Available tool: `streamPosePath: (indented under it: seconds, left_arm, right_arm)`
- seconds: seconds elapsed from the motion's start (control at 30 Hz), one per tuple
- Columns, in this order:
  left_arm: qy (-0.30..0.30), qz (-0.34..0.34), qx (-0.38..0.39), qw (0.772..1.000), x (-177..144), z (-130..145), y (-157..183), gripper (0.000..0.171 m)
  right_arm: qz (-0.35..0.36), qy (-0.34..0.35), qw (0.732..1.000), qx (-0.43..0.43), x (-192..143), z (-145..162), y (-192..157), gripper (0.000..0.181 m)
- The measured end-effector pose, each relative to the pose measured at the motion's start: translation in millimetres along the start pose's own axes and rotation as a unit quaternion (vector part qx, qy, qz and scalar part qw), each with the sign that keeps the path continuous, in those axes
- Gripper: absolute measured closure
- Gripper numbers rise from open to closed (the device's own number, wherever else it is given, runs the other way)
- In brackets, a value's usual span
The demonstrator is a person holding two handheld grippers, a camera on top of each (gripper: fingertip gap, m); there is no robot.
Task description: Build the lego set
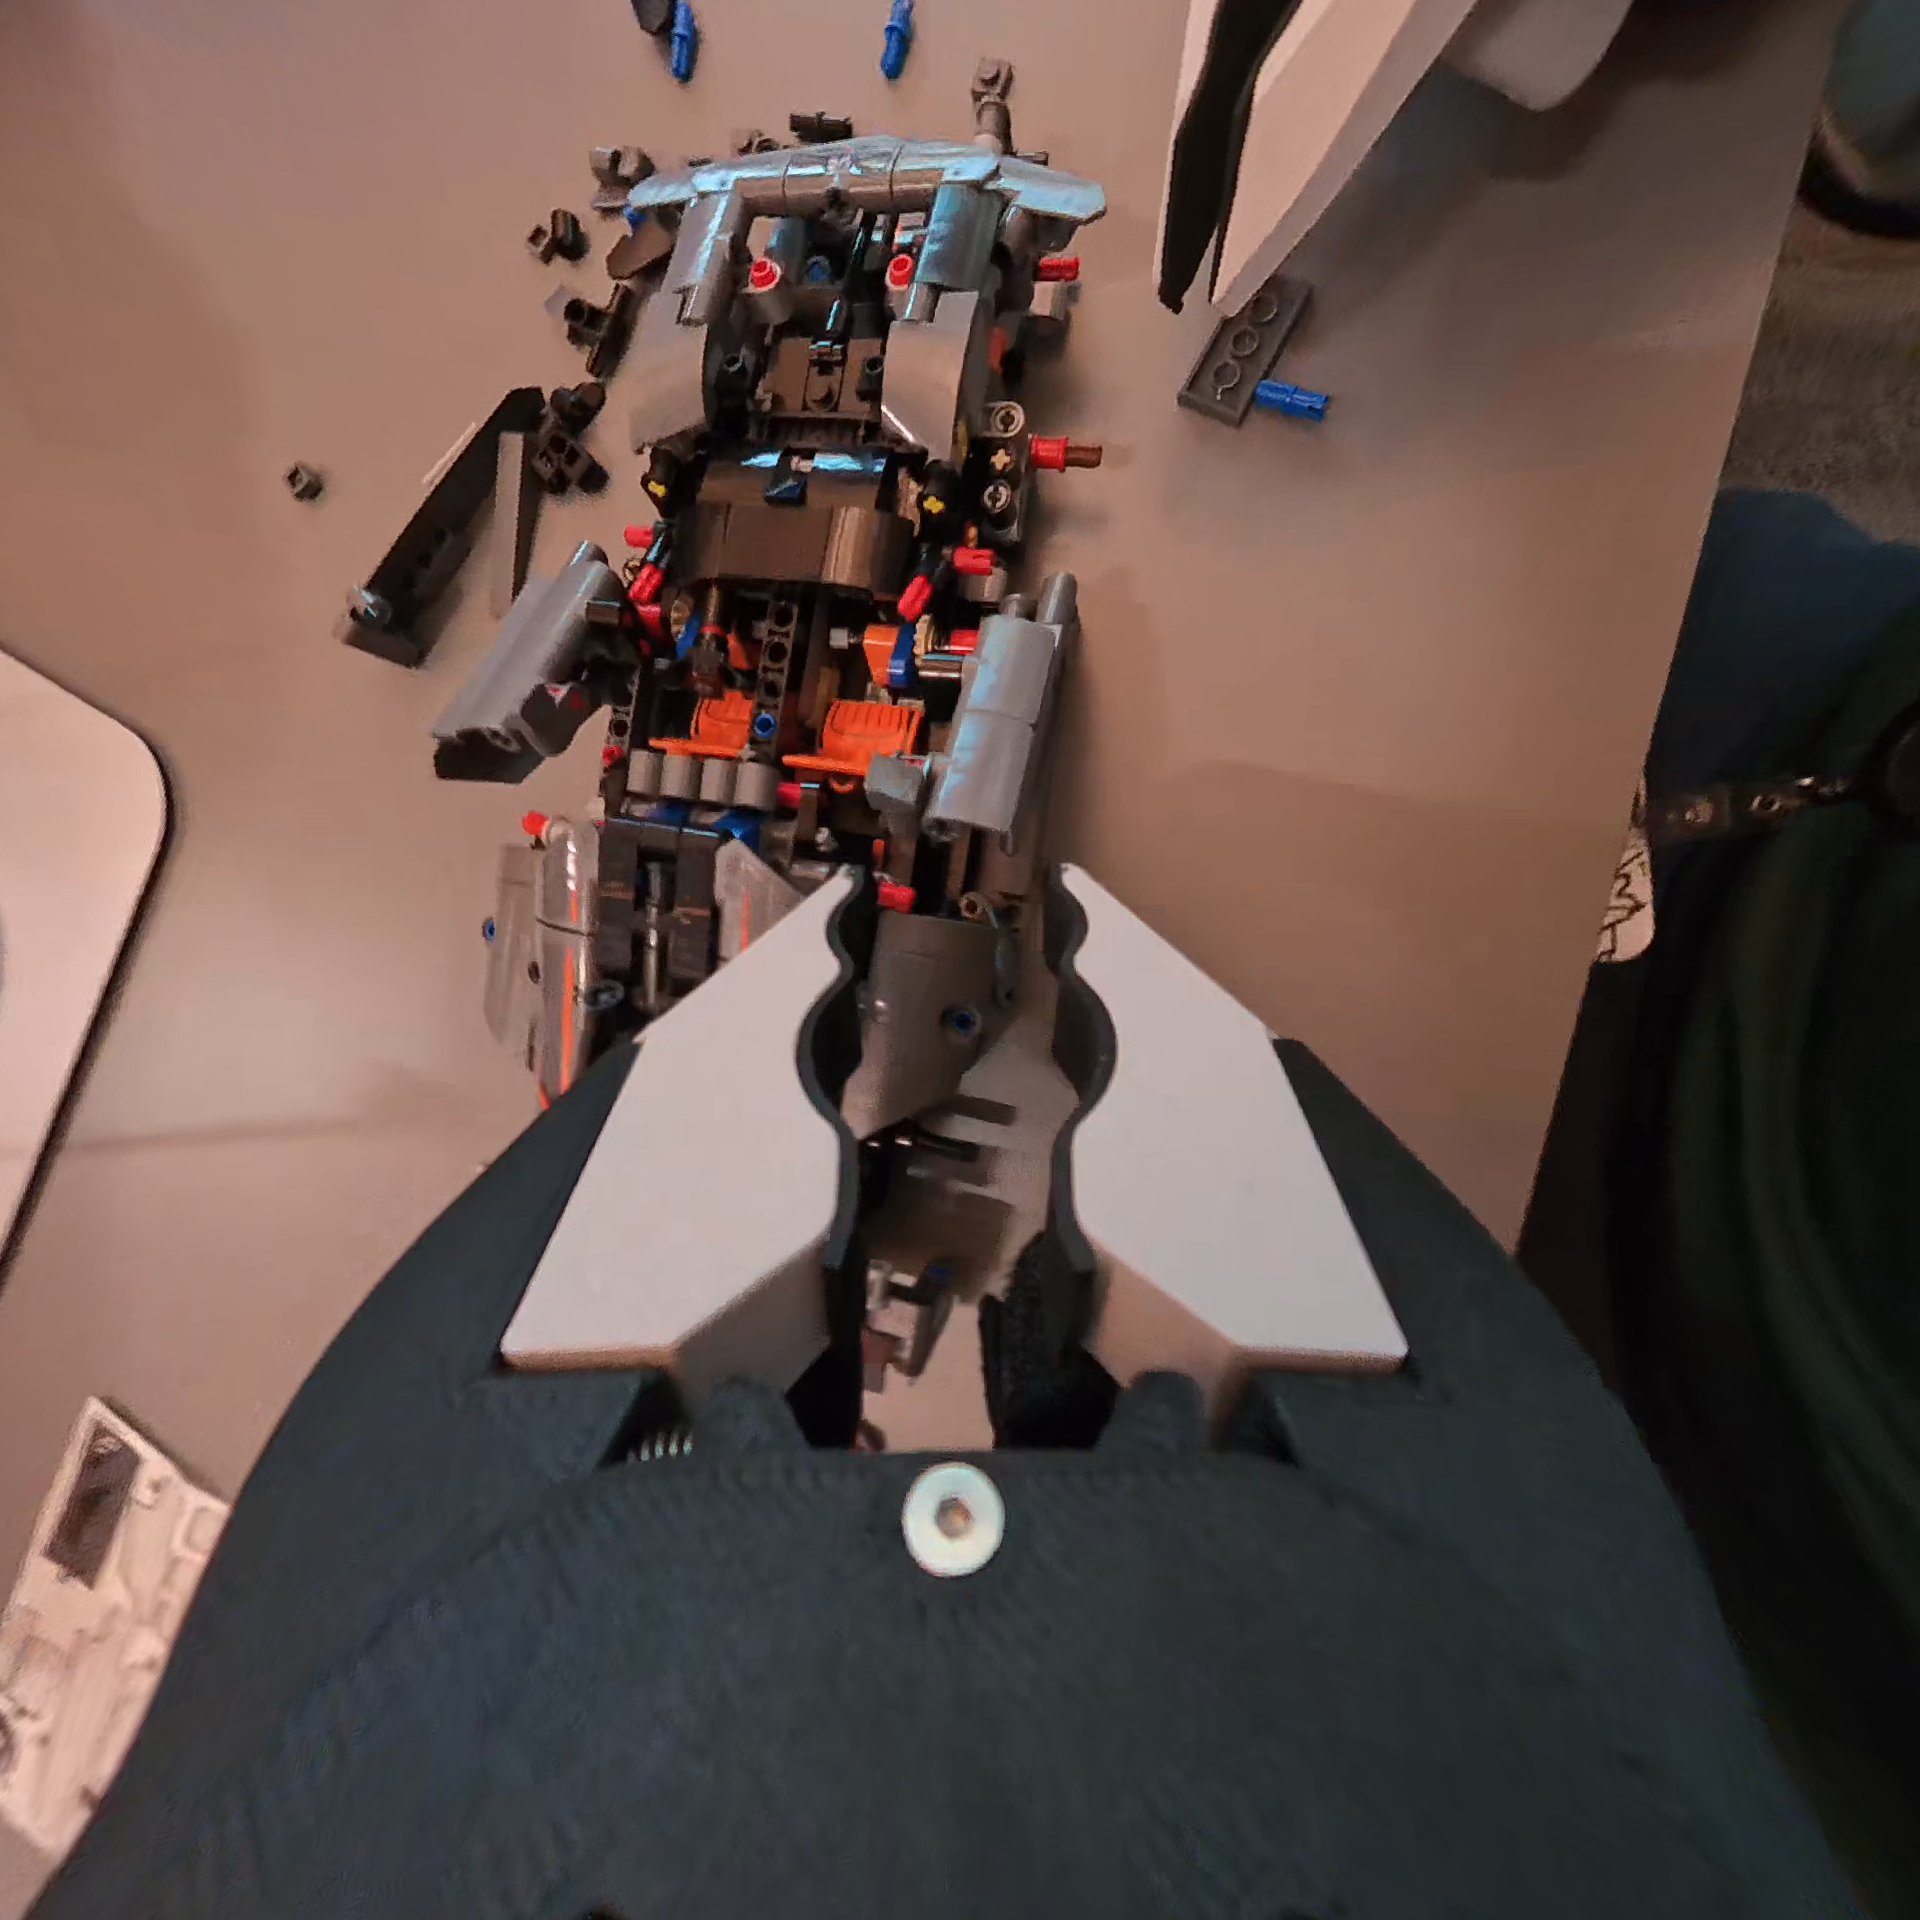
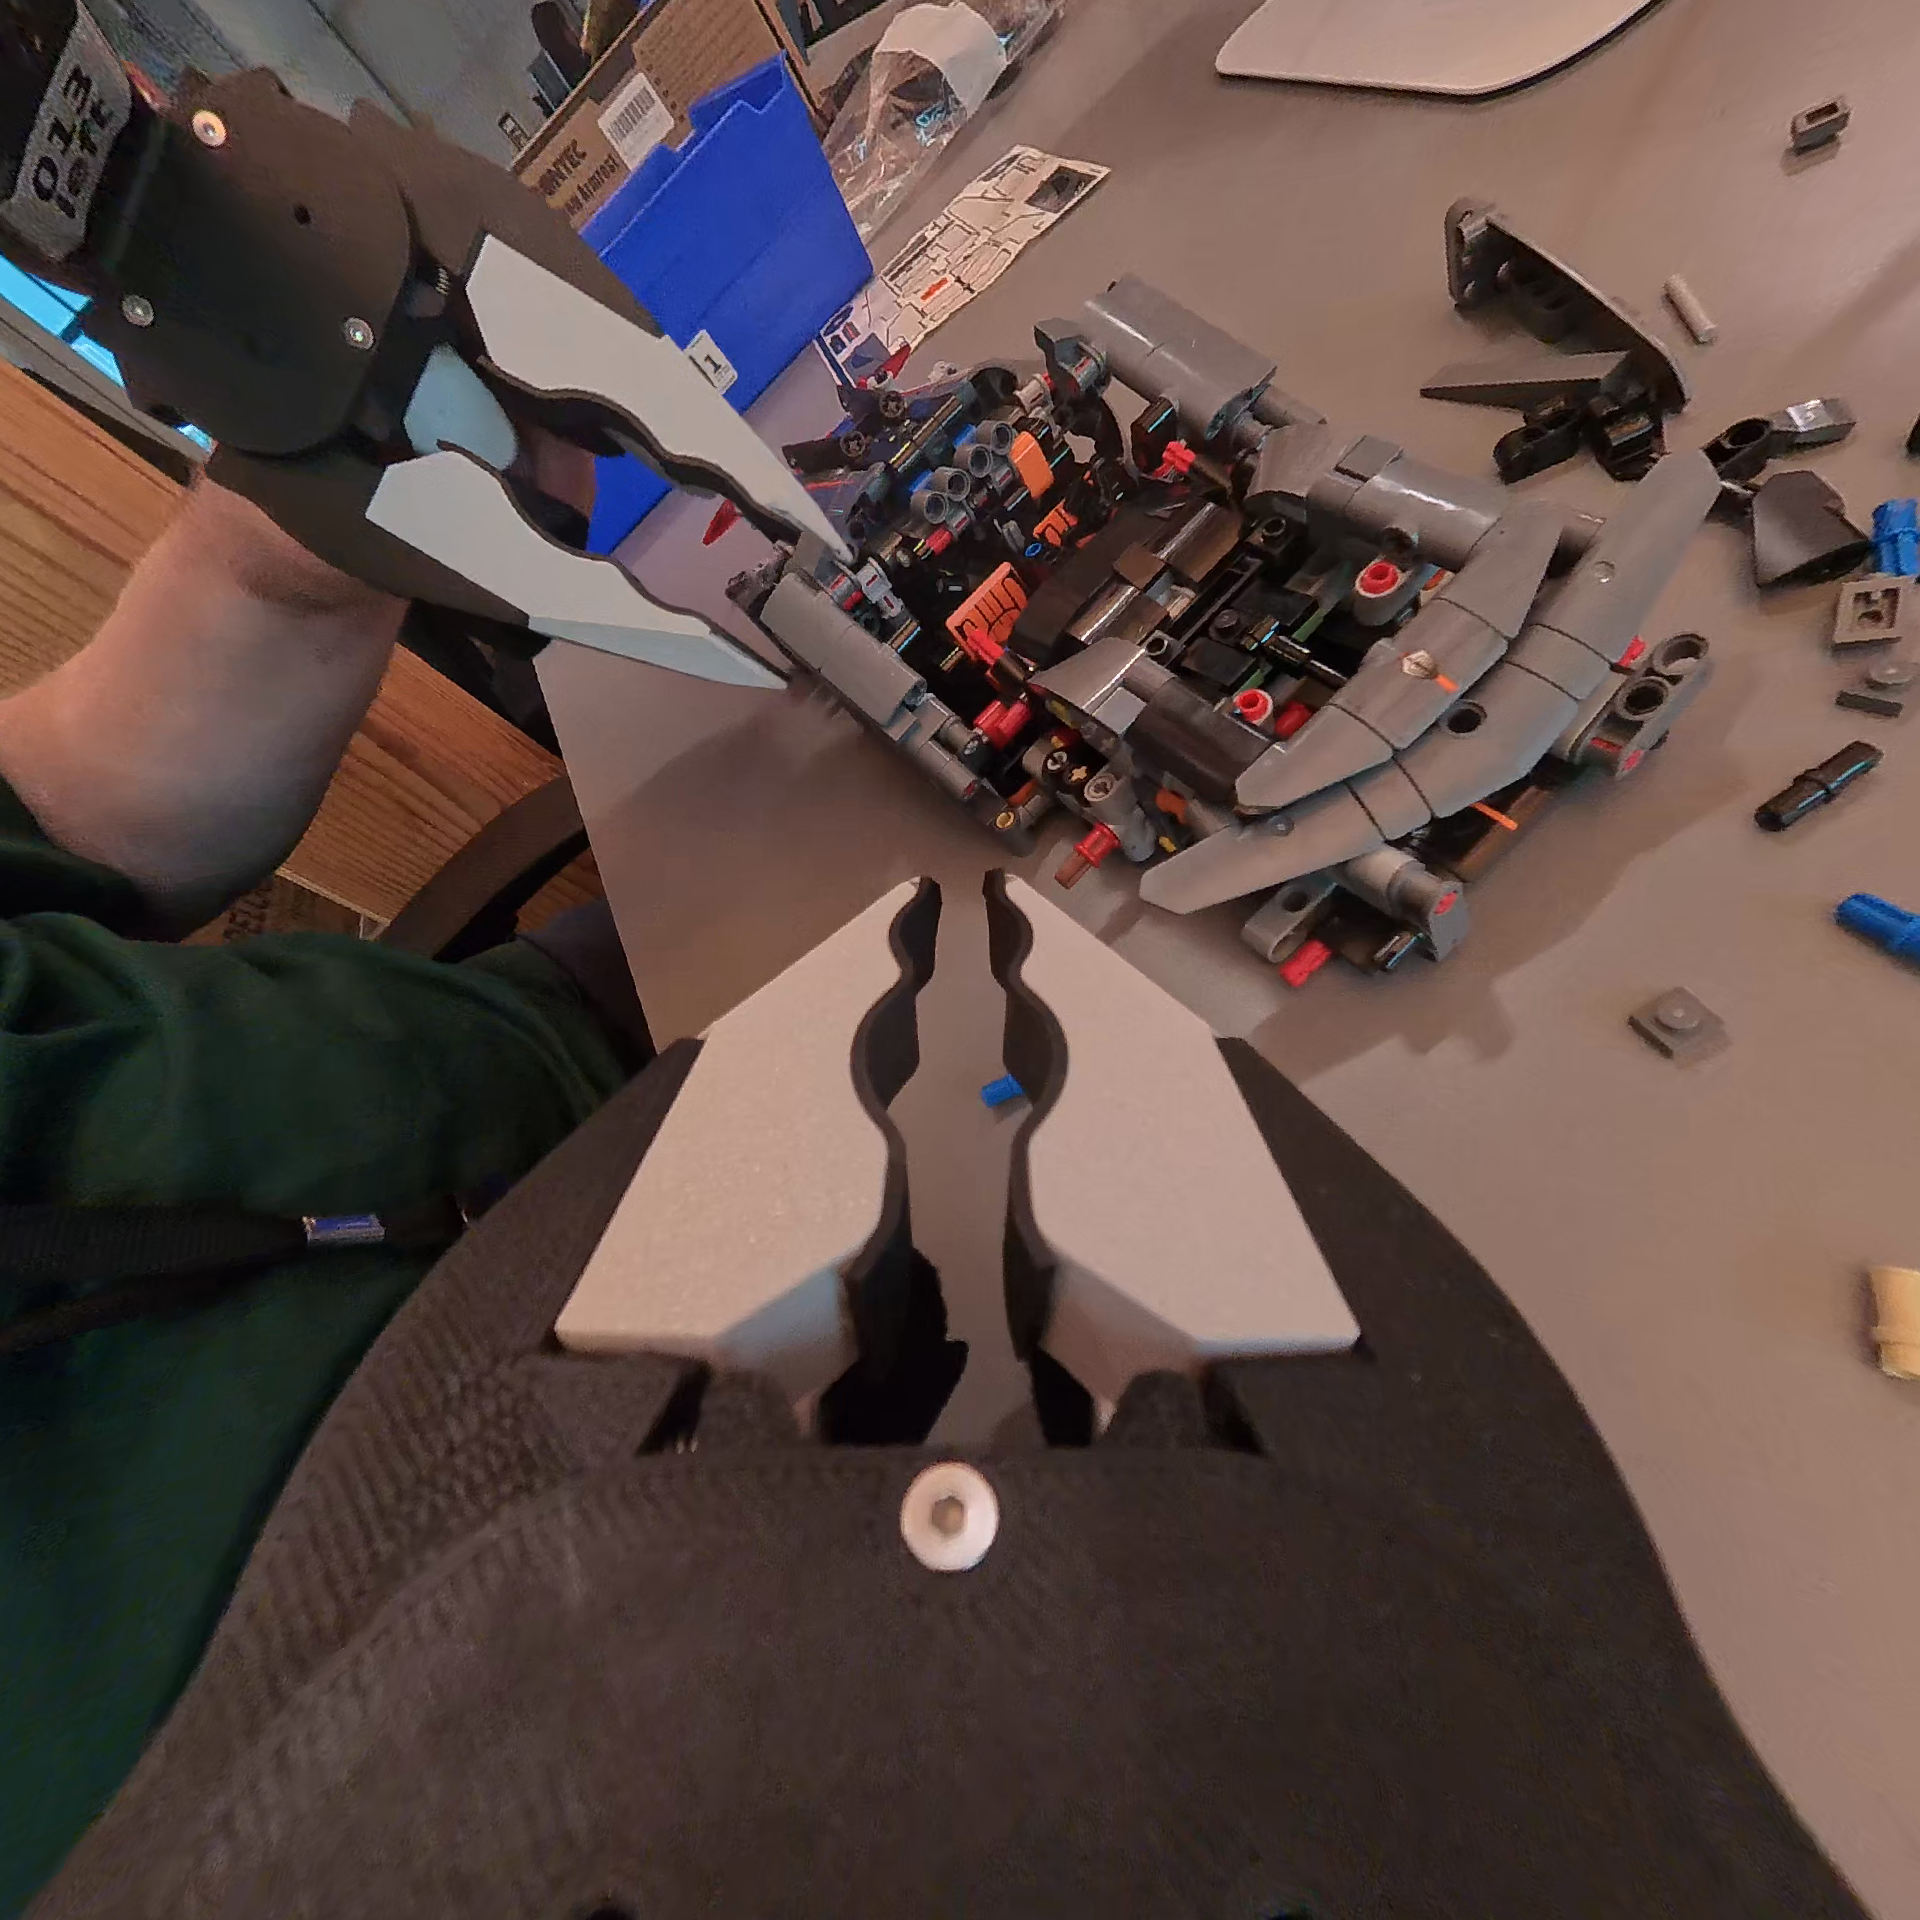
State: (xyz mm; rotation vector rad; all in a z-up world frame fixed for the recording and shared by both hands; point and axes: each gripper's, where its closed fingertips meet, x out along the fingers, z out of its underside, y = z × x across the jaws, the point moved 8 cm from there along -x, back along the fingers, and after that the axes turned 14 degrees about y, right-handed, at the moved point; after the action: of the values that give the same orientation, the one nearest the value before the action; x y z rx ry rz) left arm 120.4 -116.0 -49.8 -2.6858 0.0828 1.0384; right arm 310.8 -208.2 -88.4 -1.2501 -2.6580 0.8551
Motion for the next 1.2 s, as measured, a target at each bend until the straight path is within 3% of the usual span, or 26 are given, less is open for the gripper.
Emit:
streamPosePath:
  seconds: [0.27, 0.43, 0.6, 0.87, 1.03, 1.2]
  left_arm:
    - [0.051, -0.027, -0.023, 0.998, 3.1, -4.0, 7.3, 0.159]
    - [0.067, -0.021, -0.023, 0.997, 5.0, -10.3, 9.0, 0.166]
    - [0.072, -0.011, 0.013, 0.997, 9.7, -17.8, 10.5, 0.168]
    - [0.049, 0.035, 0.097, 0.993, 15.4, -28.2, 5.7, 0.168]
    - [0.059, 0.042, 0.107, 0.992, 16.5, -31.8, 1.7, 0.168]
    - [0.076, 0.009, 0.075, 0.994, 7.6, -18.4, -1.4, 0.160]
  right_arm:
    - [-0.010, 0.018, 0.999, -0.029, 6.7, -3.4, -7.5, 0.178]
    - [0.008, 0.033, 0.986, -0.162, 29.3, -5.7, -28.2, 0.169]
    - [0.044, 0.028, 0.964, -0.262, 52.1, -2.3, -40.8, 0.148]
    - [0.040, -0.026, 0.916, -0.397, 72.5, -9.5, -36.2, 0.147]
    - [-0.018, -0.070, 0.931, -0.357, 76.9, -15.5, -23.8, 0.161]
    - [-0.052, -0.054, 0.948, -0.309, 73.1, -18.5, -15.8, 0.162]
